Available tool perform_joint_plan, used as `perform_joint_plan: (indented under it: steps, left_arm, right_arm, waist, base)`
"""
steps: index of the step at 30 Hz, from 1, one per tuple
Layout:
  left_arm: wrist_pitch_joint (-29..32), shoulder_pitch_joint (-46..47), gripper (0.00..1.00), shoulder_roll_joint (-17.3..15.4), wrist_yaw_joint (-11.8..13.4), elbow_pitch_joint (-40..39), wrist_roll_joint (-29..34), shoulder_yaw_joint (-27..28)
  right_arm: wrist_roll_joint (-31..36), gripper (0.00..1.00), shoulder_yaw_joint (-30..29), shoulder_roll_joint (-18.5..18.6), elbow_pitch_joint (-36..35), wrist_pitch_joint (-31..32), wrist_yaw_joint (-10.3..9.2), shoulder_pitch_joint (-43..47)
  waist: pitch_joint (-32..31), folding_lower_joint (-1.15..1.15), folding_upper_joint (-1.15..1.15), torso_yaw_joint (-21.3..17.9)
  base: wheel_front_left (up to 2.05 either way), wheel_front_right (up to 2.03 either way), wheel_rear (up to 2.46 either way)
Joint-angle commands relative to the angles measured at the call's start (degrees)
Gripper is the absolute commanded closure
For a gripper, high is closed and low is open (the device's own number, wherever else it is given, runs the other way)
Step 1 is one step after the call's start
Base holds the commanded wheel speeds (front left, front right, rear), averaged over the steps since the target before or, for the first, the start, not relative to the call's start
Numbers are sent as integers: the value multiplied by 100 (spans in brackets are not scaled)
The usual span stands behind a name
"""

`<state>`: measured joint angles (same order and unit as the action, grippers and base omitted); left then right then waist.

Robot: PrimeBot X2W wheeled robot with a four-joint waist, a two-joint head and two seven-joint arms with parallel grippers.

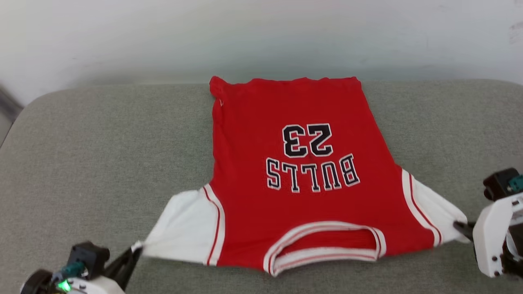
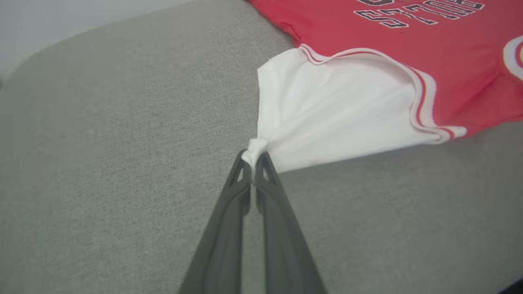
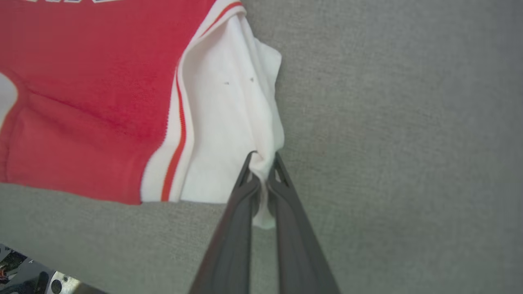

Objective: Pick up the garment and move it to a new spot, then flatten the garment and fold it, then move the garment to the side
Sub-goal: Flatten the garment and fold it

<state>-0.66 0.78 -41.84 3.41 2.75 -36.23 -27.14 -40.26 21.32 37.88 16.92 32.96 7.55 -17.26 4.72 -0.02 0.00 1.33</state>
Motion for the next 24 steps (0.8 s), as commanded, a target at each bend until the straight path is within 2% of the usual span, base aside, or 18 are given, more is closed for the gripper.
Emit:
perform_joint_plan:
  steps: [1, 6, 10, 17, 18, 19, 24]
  left_arm:
    - [105, -225, 100, -99, 94, -137, -55, 1]
    - [432, -772, 100, -314, 249, -605, -198, -74]
    - [655, -1001, 100, -462, 186, -828, -232, -224]
    - [645, -907, 100, -248, 117, -987, -232, -379]
    - [631, -876, 100, -224, 102, -999, -229, -388]
    - [612, -842, 100, -215, 54, -1031, -219, -410]
    - [672, -735, 100, -260, -179, -1164, -176, -541]
  right_arm:
    - [2, 100, -139, 136, -113, 194, -12, 271]
    - [-29, 100, -613, 179, -536, 960, -12, 1004]
    - [24, 100, -1049, 67, -959, 1410, -12, 1510]
    - [368, 100, -1598, -302, -1481, 1885, -10, 1955]
    - [418, 62, -1567, -289, -1616, 1970, -9, 1987]
    - [419, 0, -1598, -305, -1694, 2061, -8, 1986]
    - [342, 0, -1753, -363, -2147, 2240, -8, 1790]
  waist:
    - [-32, 2, 0, -13]
    - [-67, 2, 0, -9]
    - [-37, 2, 0, 25]
    - [77, 2, 0, 68]
    - [106, 2, 0, 74]
    - [135, 2, 0, 77]
    - [306, 2, 0, 149]
  base:
    - [0, 0, 0]
    - [0, 0, 0]
    - [0, 0, 0]
    - [0, 0, 0]
    - [0, 0, 0]
    - [0, 0, 0]
    - [0, 0, 0]
